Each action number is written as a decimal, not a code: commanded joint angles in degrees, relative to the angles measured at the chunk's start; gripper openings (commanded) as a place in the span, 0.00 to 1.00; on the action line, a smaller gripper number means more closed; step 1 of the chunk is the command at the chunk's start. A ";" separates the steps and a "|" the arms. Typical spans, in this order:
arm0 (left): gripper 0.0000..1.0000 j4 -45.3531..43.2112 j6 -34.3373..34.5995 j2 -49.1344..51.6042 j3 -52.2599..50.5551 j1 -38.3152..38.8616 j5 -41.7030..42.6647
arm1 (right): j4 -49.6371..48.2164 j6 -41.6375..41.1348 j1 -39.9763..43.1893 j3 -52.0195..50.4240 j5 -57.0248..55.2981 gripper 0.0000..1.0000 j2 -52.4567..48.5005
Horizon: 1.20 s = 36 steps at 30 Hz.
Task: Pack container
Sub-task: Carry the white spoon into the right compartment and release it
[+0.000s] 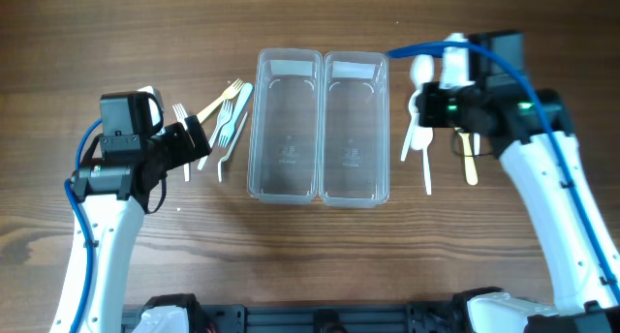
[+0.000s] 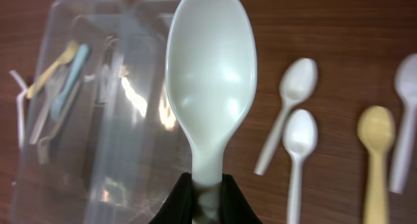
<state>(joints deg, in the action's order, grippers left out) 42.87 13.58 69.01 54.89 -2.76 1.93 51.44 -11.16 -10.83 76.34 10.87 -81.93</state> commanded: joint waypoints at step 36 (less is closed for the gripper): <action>1.00 -0.13 -1.16 0.11 1.16 -0.35 -0.11 | 2.12 0.63 10.49 0.98 -6.95 0.41 -4.46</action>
<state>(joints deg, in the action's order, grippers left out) 42.87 13.58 69.06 54.94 -2.76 1.96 52.10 -11.40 -2.02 80.29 4.58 -83.22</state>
